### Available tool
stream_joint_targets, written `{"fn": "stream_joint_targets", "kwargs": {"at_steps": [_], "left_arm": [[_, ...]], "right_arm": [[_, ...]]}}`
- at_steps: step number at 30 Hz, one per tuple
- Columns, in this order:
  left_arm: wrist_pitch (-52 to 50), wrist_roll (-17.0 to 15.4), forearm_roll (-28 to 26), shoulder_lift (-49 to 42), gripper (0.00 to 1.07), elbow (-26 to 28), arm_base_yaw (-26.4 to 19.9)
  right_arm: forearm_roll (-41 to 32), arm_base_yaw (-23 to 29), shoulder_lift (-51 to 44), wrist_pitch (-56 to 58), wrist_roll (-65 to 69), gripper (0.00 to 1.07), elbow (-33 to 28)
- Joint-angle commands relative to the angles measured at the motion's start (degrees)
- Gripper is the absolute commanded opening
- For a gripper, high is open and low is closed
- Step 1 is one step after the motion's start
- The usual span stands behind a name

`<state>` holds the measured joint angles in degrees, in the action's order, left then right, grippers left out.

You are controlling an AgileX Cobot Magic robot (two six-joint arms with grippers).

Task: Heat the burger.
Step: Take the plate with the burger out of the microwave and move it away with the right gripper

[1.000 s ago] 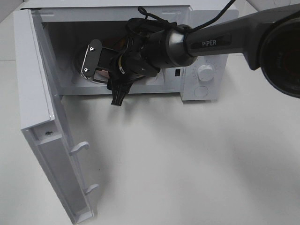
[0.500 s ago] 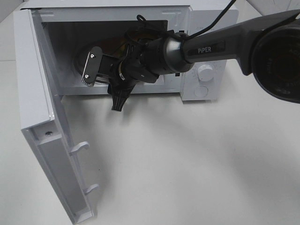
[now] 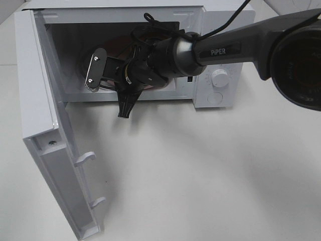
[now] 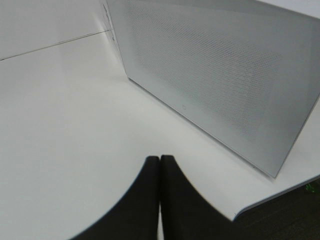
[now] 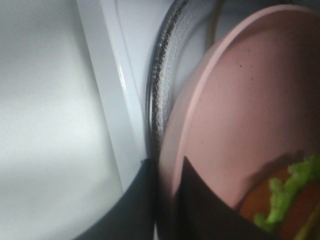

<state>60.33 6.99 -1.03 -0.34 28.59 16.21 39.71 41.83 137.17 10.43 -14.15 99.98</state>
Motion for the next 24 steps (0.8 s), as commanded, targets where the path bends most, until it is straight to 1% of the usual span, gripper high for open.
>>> {"fn": "stream_joint_targets", "kwargs": {"at_steps": [1,12,13,14,15,16,17,18,19,20,21,22,24], "left_arm": [[-0.7,-0.2,0.0,-1.1,0.0,-0.1,-0.1],[-0.7,-0.2,0.0,-1.1,0.0,-0.1,-0.1],[-0.7,-0.2,0.0,-1.1,0.0,-0.1,-0.1],[-0.7,-0.2,0.0,-1.1,0.0,-0.1,-0.1],[-0.7,-0.3,0.0,-1.1,0.0,-0.1,-0.1],[-0.7,-0.3,0.0,-1.1,0.0,-0.1,-0.1],[-0.7,-0.3,0.0,-1.1,0.0,-0.1,-0.1],[-0.7,-0.3,0.0,-1.1,0.0,-0.1,-0.1],[-0.7,-0.3,0.0,-1.1,0.0,-0.1,-0.1],[-0.7,-0.3,0.0,-1.1,0.0,-0.1,-0.1],[-0.7,-0.3,0.0,-1.1,0.0,-0.1,-0.1],[-0.7,-0.3,0.0,-1.1,0.0,-0.1,-0.1],[-0.7,-0.3,0.0,-1.1,0.0,-0.1,-0.1]], "right_arm": [[-0.2,-0.3,0.2,2.2,0.6,0.0,-0.1],[-1.6,-0.3,-0.9,5.5,-2.3,0.0,-0.1],[-3.7,-0.3,-1.2,6.2,-4.8,0.0,-0.1],[-3.7,-0.3,-1.2,6.2,-4.8,0.0,-0.1],[-6.3,-0.1,-1.7,7.3,-8.0,0.0,-0.1],[-6.3,-0.1,-1.7,7.3,-8.0,0.0,-0.1],[-8.8,0.1,-2.1,8.9,-12.3,0.0,-0.1],[-8.8,0.1,-2.1,8.9,-12.3,0.0,-0.1],[-11.5,0.3,-2.8,10.8,-18.0,0.0,-0.4],[-11.5,0.3,-2.8,10.8,-18.0,0.0,-0.4],[-14.8,0.5,-3.7,11.6,-23.4,0.0,-1.1],[-14.8,0.5,-3.7,11.6,-23.4,0.0,-1.1],[-17.6,0.8,-5.8,13.6,-31.7,0.0,-3.2]]}}
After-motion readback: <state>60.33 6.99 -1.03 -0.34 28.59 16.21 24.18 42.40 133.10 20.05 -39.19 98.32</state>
